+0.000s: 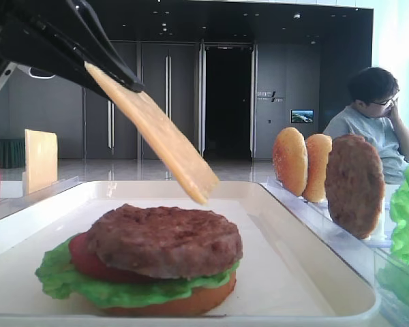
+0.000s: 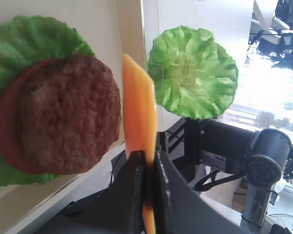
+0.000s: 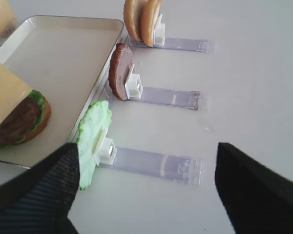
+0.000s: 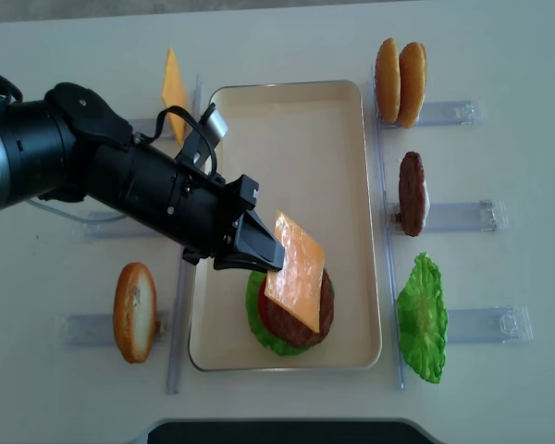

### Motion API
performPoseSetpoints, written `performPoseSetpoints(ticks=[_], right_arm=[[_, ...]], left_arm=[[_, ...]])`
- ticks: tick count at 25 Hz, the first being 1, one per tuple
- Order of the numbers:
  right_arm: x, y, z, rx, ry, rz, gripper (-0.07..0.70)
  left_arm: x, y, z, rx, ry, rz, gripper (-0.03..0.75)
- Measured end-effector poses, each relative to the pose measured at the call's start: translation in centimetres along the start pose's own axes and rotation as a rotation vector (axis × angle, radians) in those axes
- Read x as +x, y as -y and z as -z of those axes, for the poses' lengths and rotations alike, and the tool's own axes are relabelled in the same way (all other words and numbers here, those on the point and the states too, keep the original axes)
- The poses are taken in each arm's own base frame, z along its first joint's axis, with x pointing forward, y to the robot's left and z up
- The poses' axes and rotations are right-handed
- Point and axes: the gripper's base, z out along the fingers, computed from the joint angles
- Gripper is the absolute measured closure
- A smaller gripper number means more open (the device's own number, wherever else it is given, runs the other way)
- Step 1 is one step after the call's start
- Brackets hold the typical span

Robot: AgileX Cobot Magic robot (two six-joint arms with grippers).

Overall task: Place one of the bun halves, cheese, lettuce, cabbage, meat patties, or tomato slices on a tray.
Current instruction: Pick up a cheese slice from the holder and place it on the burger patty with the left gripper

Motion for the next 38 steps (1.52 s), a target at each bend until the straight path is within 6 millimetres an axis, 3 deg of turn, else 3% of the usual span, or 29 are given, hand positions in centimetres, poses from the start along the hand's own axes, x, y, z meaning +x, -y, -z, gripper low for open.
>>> performPoseSetpoints(ticks=[38], right_arm=[[0.0,0.0,0.0,0.0,0.0,0.0,0.09]], left_arm=[[-0.1,-1.0,-0.6,-0.053,-0.032,0.006,0.695]])
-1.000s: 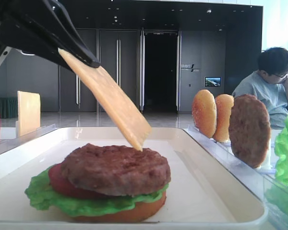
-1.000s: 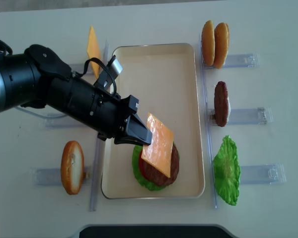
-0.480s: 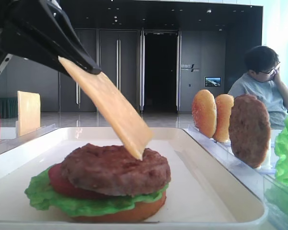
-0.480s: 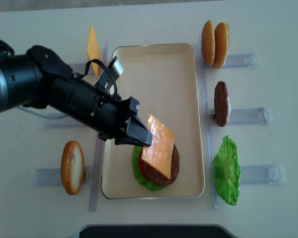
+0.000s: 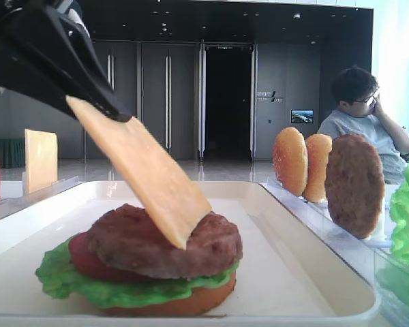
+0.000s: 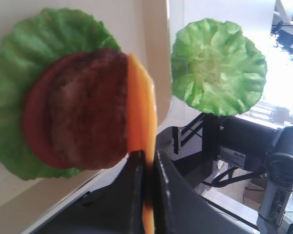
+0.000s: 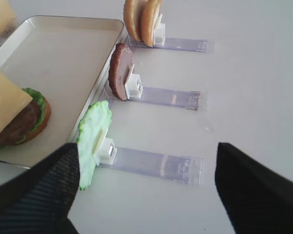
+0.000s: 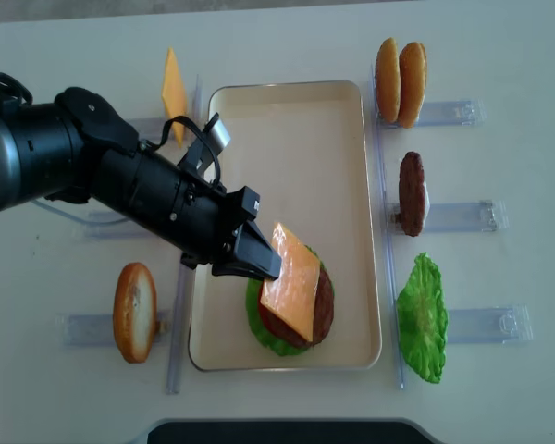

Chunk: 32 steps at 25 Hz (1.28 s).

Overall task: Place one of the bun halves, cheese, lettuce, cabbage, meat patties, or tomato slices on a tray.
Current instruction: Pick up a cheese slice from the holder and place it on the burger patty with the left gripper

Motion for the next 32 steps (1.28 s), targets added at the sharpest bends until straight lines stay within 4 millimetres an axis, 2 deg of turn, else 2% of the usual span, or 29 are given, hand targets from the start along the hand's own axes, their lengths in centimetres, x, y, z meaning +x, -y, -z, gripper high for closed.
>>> performPoseSetpoints(ticks=[4,18,27,32], right_arm=[[0.0,0.0,0.0,0.0,0.0,0.0,0.09],[0.0,0.0,0.0,0.0,0.0,0.0,0.09],[0.0,0.0,0.0,0.0,0.0,0.0,0.09],[0.0,0.0,0.0,0.0,0.0,0.0,0.09]], left_arm=[[0.22,-0.46,0.01,-0.051,-0.024,0.027,0.695],[0.21,-0.48,0.02,-0.053,-0.022,0.032,0.683],[0.23,-0.53,0.02,-0.059,-0.024,0.043,0.522],[0.49,-1.15,0.09,-0.128,-0.05,0.073,0.433]])
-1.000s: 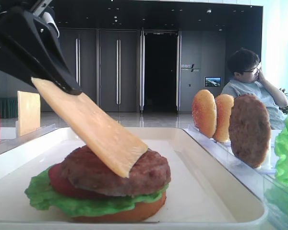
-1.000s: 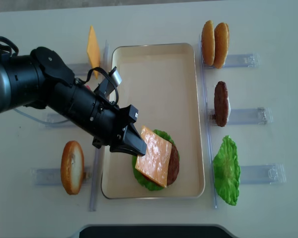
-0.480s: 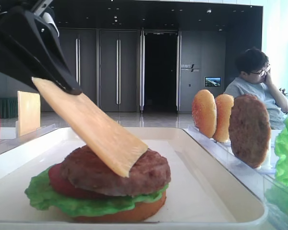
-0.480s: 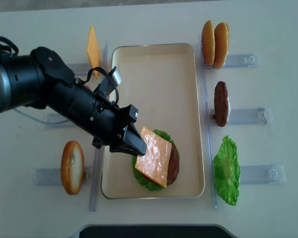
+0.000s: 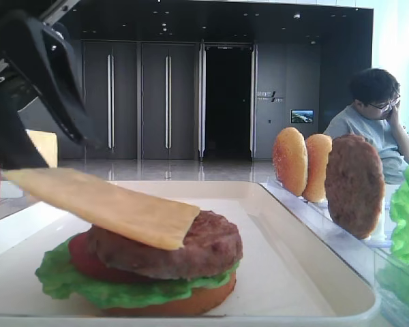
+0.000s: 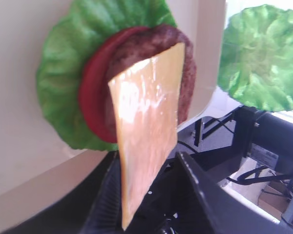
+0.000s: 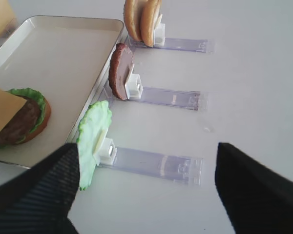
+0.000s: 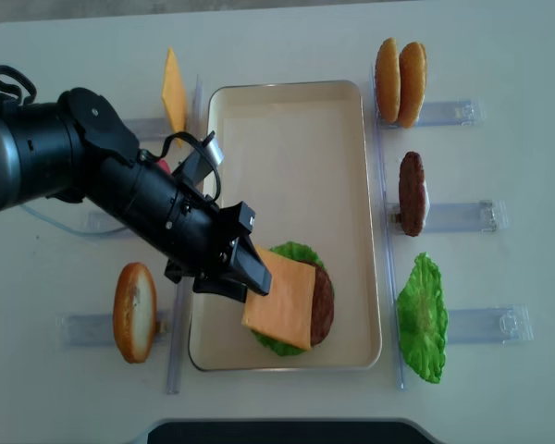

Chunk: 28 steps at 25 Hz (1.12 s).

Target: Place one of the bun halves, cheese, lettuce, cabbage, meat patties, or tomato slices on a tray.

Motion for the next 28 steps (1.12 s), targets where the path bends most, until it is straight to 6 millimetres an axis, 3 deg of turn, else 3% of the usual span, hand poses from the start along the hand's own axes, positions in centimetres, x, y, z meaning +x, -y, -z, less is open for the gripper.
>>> performPoseSetpoints(ticks=[8,18,22,28], right_arm=[[0.0,0.0,0.0,0.0,0.0,0.0,0.09],[0.0,0.0,0.0,0.0,0.0,0.0,0.09],[0.0,0.0,0.0,0.0,0.0,0.0,0.09],[0.0,0.0,0.0,0.0,0.0,0.0,0.09]], left_arm=[[0.1,-0.4,0.0,-0.045,-0.013,0.025,0.321],[0.4,-0.3,0.1,-0.036,-0.049,0.044,0.304],[0.3,0.9,0.8,-0.005,-0.105,0.01,0.304],[-1.7,3.2,3.2,-0.03,-0.045,-0.08,0.304]])
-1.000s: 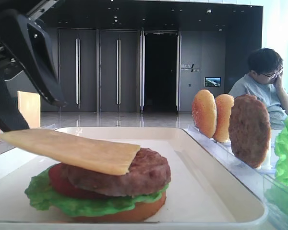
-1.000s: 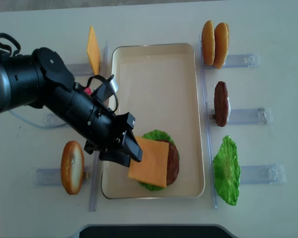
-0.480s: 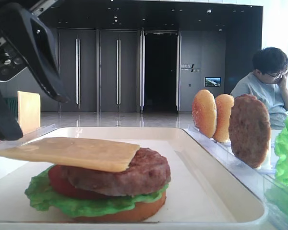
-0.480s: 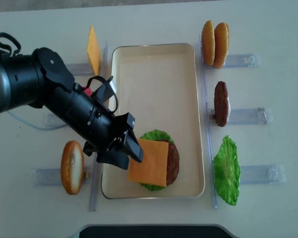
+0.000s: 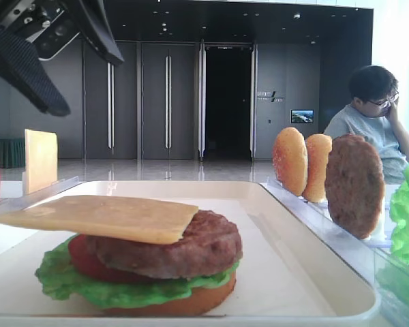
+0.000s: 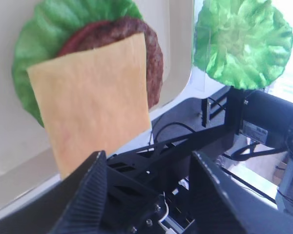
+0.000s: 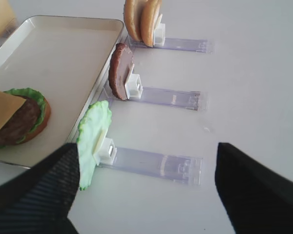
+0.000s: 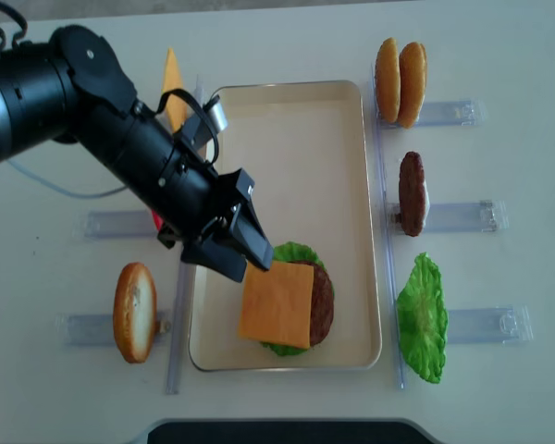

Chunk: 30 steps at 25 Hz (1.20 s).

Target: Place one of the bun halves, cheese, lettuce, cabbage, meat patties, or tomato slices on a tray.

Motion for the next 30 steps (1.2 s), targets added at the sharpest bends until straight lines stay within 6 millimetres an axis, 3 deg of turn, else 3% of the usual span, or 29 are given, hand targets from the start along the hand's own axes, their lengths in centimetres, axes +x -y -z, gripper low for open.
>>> performPoseSetpoints(ticks=[6,14,20,30], right_arm=[[0.0,0.0,0.0,0.0,0.0,0.0,0.09],[0.0,0.0,0.0,0.0,0.0,0.0,0.09],[0.0,0.0,0.0,0.0,0.0,0.0,0.09],[0.0,0.0,0.0,0.0,0.0,0.0,0.09]], left_arm=[[-2.6,1.1,4.0,-0.245,0.14,-0.035,0.304],[-4.9,2.0,11.3,-0.448,0.368,-0.003,0.304],[-5.2,0.5,13.7,-0.5,0.414,0.041,0.305],[-5.0,-4.3,17.4,-0.694,0.471,0.147,0.305]])
